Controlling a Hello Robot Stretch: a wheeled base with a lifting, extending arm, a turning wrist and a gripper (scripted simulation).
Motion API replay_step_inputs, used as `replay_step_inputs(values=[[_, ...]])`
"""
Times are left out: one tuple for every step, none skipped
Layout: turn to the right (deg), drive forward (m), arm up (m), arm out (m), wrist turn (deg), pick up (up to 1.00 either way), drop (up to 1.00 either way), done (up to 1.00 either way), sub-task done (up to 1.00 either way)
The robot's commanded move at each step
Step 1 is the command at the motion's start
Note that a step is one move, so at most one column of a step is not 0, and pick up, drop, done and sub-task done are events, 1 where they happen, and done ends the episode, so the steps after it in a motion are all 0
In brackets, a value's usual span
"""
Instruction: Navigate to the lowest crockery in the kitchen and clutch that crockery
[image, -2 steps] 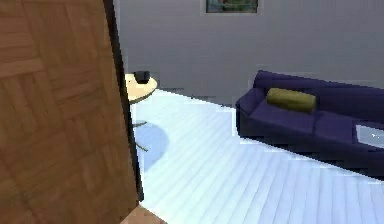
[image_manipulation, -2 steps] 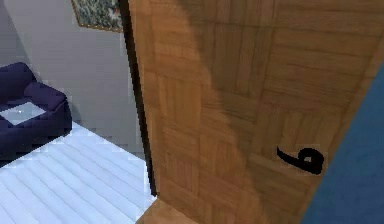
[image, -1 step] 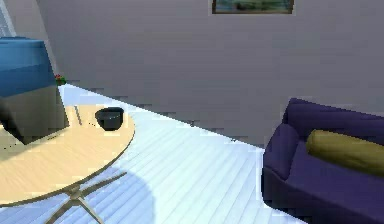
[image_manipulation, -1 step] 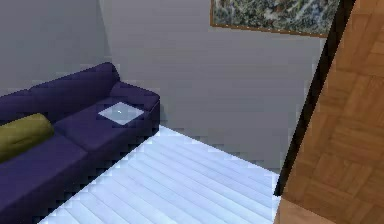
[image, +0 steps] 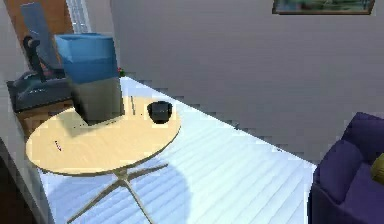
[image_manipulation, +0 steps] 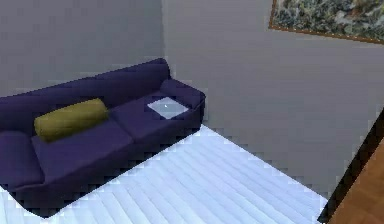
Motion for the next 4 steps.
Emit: replay_step_inputs(values=[[0.0,0.10,0.00,0.00,0.0,0.00,0.00,0.00,0.00],[30.0,0.00,0.00,0.00,0.0,0.00,0.00,0.00,0.00],[0.0,0.80,0.00,0.00,0.0,0.00,0.00,0.00,0.00],[-30.0,0.00,0.00,0.00,0.0,0.00,0.00,0.00,0.00]])
